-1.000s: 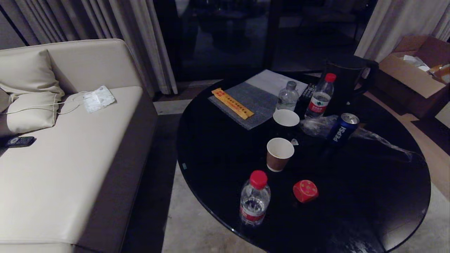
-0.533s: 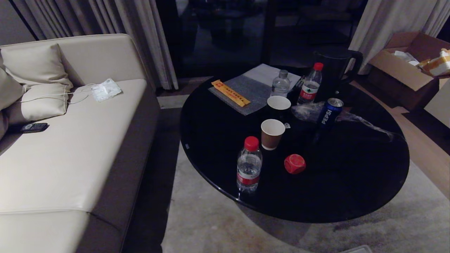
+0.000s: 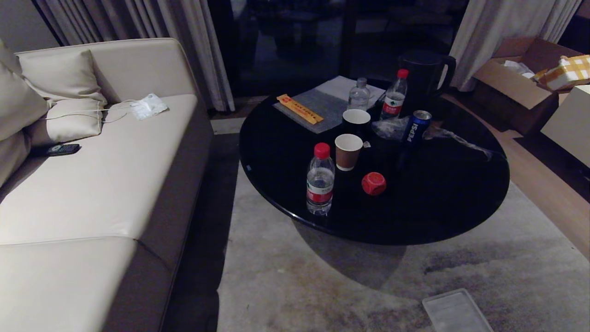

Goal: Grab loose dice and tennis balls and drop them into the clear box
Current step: Put the ball in the box

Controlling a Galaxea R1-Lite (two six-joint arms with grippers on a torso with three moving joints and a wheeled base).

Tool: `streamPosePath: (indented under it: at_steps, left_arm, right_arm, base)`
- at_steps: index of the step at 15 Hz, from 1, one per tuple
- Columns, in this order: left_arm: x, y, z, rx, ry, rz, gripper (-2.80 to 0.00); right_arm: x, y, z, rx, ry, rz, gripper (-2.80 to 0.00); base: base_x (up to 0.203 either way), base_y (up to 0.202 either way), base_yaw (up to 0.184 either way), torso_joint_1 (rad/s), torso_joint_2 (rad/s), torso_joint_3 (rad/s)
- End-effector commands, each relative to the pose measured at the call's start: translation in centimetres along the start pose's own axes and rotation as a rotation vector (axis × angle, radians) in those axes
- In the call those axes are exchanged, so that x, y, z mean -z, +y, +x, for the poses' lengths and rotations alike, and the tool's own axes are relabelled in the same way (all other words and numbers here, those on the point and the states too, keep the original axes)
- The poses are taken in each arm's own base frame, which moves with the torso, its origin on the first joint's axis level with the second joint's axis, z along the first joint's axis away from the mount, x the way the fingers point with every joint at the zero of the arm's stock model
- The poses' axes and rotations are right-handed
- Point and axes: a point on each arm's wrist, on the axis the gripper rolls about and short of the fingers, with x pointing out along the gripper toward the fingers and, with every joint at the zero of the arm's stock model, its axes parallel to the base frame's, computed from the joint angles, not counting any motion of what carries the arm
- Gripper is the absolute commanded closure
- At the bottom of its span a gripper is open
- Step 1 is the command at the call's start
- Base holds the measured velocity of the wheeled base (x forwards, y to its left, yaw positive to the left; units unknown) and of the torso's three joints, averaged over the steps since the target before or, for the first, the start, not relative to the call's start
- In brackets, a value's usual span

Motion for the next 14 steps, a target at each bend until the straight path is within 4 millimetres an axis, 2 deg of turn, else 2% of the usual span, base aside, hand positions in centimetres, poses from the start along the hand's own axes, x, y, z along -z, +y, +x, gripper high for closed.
streamPosePath:
  at_steps: [1, 14]
  left_arm:
    - [-0.01, 0.0, 0.01, -0.002, 0.001, -0.001, 0.0]
    - [-0.01, 0.01, 0.01, -0.003, 0.001, -0.002, 0.0]
  right_arm:
    - [0.02, 0.0, 0.03, -0.001, 0.005, 0.0, 0.0]
    - [0.02, 0.0, 0.02, -0.001, 0.005, 0.0, 0.0]
  base:
    - [-0.184, 0.0, 0.0, 0.009, 0.01, 0.002]
    - [-0.183, 0.0, -0.001, 0.002, 0.0, 0.003]
